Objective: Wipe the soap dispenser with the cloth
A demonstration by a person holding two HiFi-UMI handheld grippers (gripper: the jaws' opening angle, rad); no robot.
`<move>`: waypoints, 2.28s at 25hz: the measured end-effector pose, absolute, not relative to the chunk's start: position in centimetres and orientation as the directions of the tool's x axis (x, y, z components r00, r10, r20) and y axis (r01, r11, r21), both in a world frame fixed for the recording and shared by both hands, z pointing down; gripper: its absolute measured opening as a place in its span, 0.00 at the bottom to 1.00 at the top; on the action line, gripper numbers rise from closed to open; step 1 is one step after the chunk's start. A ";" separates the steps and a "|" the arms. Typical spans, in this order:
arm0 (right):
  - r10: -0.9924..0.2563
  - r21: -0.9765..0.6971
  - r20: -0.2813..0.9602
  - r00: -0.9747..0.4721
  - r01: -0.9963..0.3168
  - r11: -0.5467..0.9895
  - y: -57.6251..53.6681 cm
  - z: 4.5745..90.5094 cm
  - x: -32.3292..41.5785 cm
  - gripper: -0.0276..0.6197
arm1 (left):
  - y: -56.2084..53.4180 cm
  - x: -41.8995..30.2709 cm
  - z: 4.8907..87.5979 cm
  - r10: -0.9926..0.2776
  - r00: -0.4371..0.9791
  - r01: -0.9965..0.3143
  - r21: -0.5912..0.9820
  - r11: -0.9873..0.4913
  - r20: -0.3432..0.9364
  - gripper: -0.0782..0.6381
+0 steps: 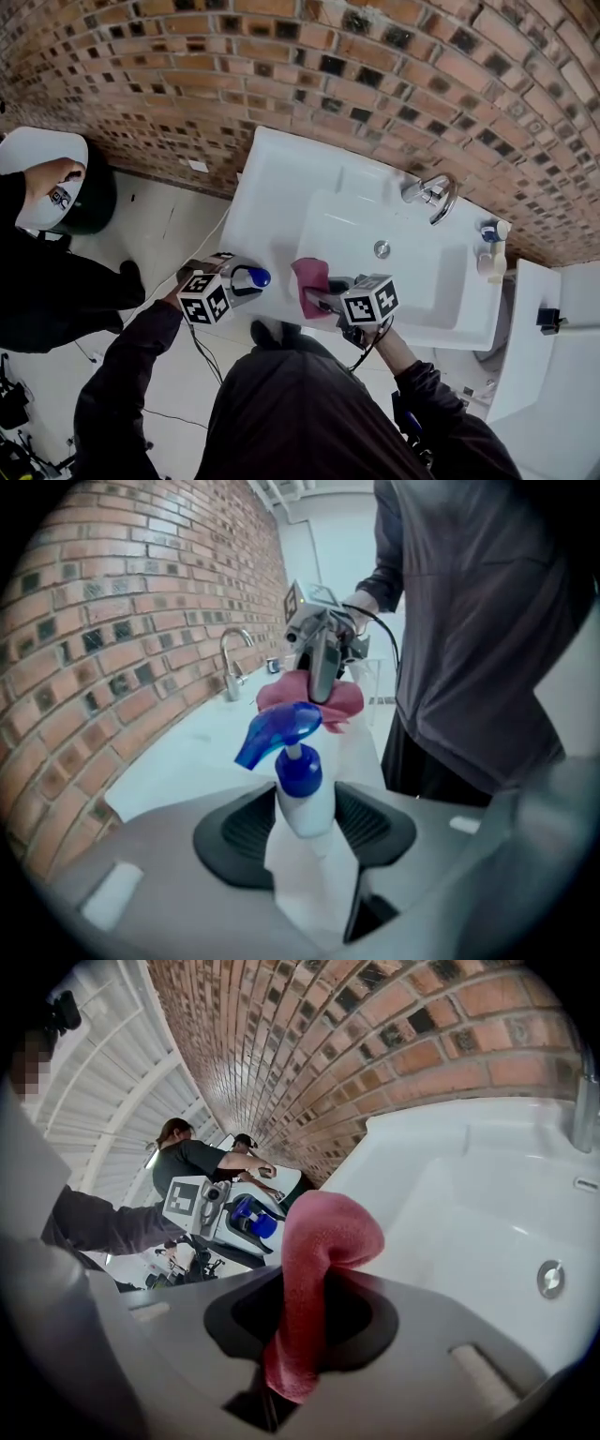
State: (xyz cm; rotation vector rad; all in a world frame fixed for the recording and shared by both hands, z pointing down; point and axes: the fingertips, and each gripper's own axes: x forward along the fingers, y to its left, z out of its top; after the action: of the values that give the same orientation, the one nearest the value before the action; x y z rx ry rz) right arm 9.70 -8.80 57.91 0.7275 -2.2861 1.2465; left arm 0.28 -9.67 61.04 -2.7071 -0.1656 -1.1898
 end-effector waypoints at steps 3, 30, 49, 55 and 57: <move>-0.238 -0.663 0.566 -0.789 -0.607 0.437 -9.5 57.6 8.6 0.17 | -9.8 0.3 60.7 -0.005 0.702 0.082 -0.088 -0.993 0.712 0.41; -0.068 -0.787 0.560 -0.826 -0.556 0.268 -11.3 67.2 4.9 0.17 | -8.2 -2.7 58.1 -0.489 0.696 -0.698 0.336 -0.632 0.526 0.38; -0.025 -0.443 0.694 -0.720 -0.453 0.774 -12.5 61.4 2.7 0.17 | -9.9 -1.5 57.5 -0.486 0.740 -0.671 0.559 -0.487 0.465 0.31; -0.067 -0.476 0.665 -0.744 -0.491 0.730 -10.7 60.9 2.2 0.17 | -10.4 -1.7 57.9 -0.436 0.767 -0.642 0.546 -0.538 0.471 0.31; -0.088 -0.497 0.648 -0.756 -0.508 0.703 -10.5 60.9 2.1 0.17 | -10.4 -1.9 58.0 -0.408 0.776 -0.628 0.528 -0.571 0.482 0.31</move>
State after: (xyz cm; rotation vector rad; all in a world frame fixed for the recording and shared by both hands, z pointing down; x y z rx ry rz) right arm 2.09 -10.50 60.92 0.4529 -2.3076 0.9143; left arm -1.89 -10.44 57.99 -3.6117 1.2284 -0.6421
